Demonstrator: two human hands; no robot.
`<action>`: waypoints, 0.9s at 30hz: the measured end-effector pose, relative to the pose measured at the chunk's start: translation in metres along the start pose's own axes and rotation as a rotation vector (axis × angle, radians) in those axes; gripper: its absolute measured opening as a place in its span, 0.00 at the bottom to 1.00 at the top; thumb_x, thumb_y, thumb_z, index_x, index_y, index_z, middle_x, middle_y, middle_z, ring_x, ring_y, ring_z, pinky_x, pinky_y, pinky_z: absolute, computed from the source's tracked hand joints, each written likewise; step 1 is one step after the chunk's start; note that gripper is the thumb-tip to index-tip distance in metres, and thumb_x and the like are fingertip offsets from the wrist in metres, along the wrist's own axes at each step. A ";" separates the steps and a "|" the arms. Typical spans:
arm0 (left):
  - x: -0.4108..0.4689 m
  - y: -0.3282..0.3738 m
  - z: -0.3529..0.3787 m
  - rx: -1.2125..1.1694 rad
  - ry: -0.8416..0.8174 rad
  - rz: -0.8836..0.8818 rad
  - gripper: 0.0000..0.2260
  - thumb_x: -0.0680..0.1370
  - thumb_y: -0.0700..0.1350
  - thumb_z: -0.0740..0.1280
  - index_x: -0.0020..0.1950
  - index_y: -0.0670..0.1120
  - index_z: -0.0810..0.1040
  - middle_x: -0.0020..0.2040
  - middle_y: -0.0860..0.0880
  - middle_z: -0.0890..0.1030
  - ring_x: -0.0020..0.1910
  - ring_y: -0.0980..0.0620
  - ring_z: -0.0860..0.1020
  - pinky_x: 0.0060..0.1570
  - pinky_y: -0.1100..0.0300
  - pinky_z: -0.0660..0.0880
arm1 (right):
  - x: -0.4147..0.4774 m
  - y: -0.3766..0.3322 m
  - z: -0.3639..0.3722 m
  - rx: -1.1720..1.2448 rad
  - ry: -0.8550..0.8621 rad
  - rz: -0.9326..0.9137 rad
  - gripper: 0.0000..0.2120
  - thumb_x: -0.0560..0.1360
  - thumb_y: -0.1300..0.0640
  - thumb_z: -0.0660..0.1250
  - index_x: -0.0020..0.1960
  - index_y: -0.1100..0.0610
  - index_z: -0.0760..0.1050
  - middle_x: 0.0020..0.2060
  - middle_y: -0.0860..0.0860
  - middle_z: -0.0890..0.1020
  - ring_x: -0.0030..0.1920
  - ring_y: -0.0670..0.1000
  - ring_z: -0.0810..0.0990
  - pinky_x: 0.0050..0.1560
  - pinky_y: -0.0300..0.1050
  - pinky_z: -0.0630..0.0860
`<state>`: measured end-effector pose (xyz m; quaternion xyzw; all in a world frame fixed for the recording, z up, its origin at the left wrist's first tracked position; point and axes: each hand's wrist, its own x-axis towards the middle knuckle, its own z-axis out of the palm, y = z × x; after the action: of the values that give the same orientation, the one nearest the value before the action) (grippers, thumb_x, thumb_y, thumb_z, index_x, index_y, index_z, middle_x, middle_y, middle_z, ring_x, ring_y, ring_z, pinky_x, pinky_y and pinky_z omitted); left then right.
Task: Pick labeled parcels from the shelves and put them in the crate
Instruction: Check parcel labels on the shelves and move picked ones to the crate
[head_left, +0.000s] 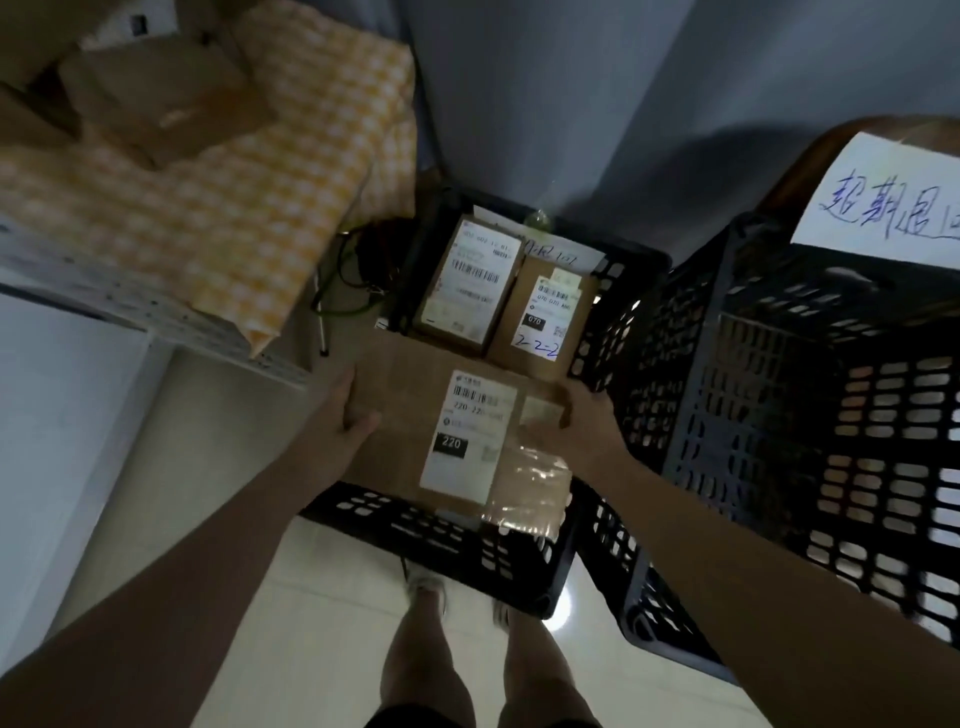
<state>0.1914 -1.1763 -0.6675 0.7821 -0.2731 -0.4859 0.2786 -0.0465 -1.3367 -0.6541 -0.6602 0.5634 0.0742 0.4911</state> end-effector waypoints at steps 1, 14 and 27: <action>-0.001 -0.005 0.007 0.096 0.021 -0.015 0.31 0.80 0.48 0.63 0.78 0.50 0.50 0.75 0.48 0.61 0.71 0.48 0.65 0.69 0.48 0.65 | -0.002 0.007 0.009 -0.103 -0.042 -0.001 0.34 0.72 0.54 0.72 0.74 0.51 0.61 0.69 0.55 0.62 0.63 0.57 0.69 0.59 0.46 0.73; 0.024 -0.071 0.086 0.901 0.131 -0.047 0.45 0.72 0.67 0.62 0.77 0.53 0.39 0.71 0.33 0.54 0.64 0.33 0.65 0.61 0.42 0.69 | 0.035 0.080 0.088 -0.355 -0.057 0.006 0.22 0.80 0.53 0.59 0.73 0.53 0.63 0.66 0.59 0.68 0.62 0.61 0.72 0.62 0.50 0.71; 0.051 -0.096 0.081 1.133 -0.067 0.293 0.51 0.68 0.67 0.68 0.77 0.54 0.38 0.77 0.39 0.38 0.75 0.38 0.40 0.72 0.43 0.46 | 0.047 0.095 0.103 -0.390 -0.041 -0.075 0.40 0.71 0.47 0.73 0.76 0.53 0.57 0.71 0.57 0.63 0.69 0.62 0.63 0.65 0.50 0.64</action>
<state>0.1518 -1.1588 -0.7958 0.7473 -0.6043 -0.2451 -0.1276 -0.0606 -1.2816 -0.7907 -0.7618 0.5031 0.1772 0.3676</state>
